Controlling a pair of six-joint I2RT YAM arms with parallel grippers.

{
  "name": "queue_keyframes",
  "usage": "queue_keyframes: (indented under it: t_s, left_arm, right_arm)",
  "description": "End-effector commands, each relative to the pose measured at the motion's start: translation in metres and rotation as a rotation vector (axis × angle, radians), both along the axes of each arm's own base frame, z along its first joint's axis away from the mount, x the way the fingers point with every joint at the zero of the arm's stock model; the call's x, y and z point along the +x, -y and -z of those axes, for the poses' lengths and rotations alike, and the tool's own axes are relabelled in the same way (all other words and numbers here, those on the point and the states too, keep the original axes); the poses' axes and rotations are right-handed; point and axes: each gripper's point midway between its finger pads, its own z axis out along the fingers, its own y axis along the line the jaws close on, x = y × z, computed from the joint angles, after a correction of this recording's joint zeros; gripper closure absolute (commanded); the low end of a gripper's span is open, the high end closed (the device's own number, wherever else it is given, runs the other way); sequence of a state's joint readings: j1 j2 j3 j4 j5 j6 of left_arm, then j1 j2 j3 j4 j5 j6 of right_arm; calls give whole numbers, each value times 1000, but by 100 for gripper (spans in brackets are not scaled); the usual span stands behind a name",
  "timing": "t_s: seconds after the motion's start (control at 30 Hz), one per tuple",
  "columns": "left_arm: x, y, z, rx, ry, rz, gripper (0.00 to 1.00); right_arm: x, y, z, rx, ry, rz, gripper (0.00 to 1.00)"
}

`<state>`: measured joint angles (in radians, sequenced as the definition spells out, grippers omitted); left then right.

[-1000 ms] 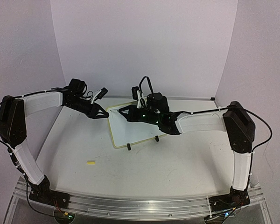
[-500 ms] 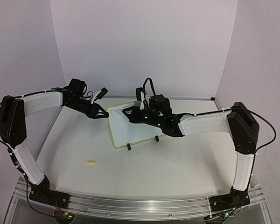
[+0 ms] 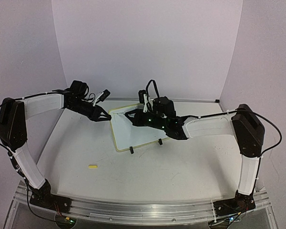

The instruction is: Write a sentence on the whiteboard

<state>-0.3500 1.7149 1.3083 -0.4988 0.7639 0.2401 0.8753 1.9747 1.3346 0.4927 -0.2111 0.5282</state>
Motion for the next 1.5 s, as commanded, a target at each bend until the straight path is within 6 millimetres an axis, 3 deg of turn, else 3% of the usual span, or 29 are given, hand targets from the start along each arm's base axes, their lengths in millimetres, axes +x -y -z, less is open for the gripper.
queue_keyframes:
  t_s: [0.0, 0.43, 0.57, 0.73, 0.87, 1.47]
  left_arm:
    - [-5, 1, 2, 56, 27, 11, 100]
    - [-5, 2, 2, 58, 27, 13, 100]
    - [-5, 1, 3, 63, 26, 10, 100]
    - [-5, 1, 3, 63, 26, 11, 100]
    - [-5, 1, 3, 61, 25, 12, 100]
    - [-6, 2, 8, 75, 16, 15, 100]
  right_arm:
    - [1, -5, 9, -4, -16, -27, 100]
    - [0, -13, 5, 13, -11, -52, 100]
    - [-14, -10, -26, 71, 43, -105, 100]
    - [-33, 13, -72, 116, 137, -107, 100]
    - [-37, 30, -81, 116, 150, -83, 100]
    - [-7, 15, -35, 76, 65, -85, 100]
